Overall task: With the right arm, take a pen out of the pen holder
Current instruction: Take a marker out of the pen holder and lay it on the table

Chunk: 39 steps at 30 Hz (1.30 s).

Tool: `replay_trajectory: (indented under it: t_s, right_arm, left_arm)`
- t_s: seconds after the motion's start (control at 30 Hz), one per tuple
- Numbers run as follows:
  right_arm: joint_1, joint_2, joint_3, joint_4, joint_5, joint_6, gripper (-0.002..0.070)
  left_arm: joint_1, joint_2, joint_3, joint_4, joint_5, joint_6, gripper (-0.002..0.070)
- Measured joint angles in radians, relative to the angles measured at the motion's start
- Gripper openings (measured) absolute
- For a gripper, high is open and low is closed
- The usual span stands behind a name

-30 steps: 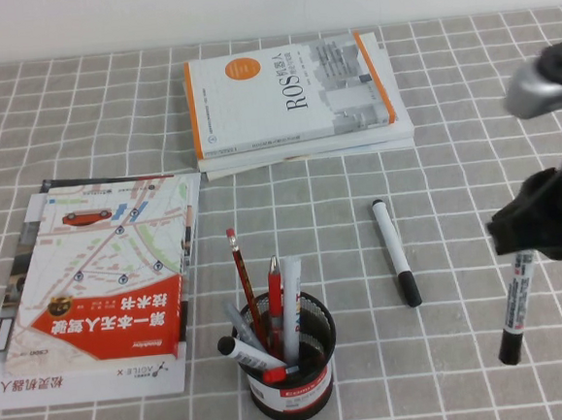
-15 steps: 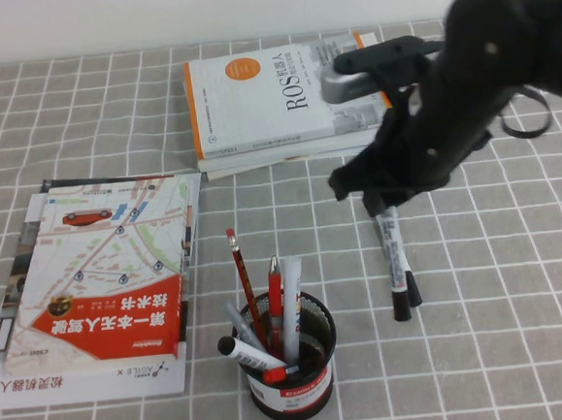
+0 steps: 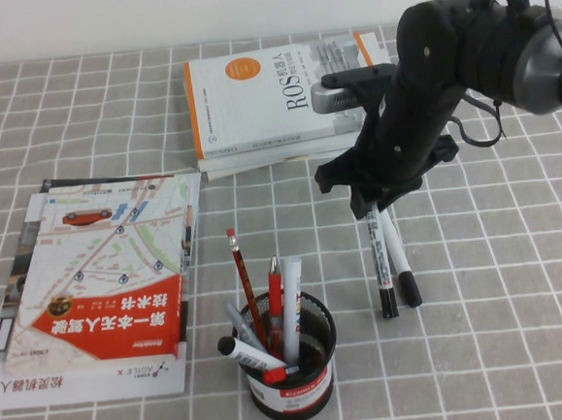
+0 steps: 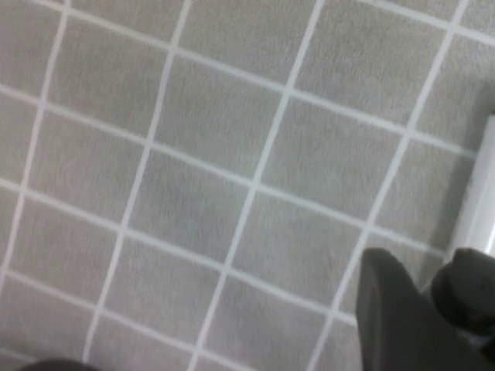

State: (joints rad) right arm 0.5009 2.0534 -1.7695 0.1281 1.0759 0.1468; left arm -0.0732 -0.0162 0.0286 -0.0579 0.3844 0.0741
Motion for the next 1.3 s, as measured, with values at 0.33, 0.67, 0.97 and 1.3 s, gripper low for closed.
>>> replay_trajectory:
  t_s: [0.33, 0.67, 0.97, 1.3]
  right_arm:
    - [-0.020, 0.065, -0.004, 0.018, -0.076, -0.002, 0.0098]
    - [-0.025, 0.088, -0.004, 0.019, -0.112, -0.005, 0.0163]
    - [-0.025, 0.074, -0.004, 0.019, -0.123, -0.005, 0.0281]
    - [0.037, -0.279, 0.196, -0.010, -0.168, -0.071, 0.0053]
  left_arm:
    - [0.000, 0.000, 0.000, 0.000, 0.000, 0.000, -0.0003]
    - [0.000, 0.000, 0.000, 0.000, 0.000, 0.000, -0.0003]
    - [0.000, 0.000, 0.000, 0.000, 0.000, 0.000, -0.0003]
    - [0.000, 0.000, 0.000, 0.000, 0.000, 0.000, -0.0003]
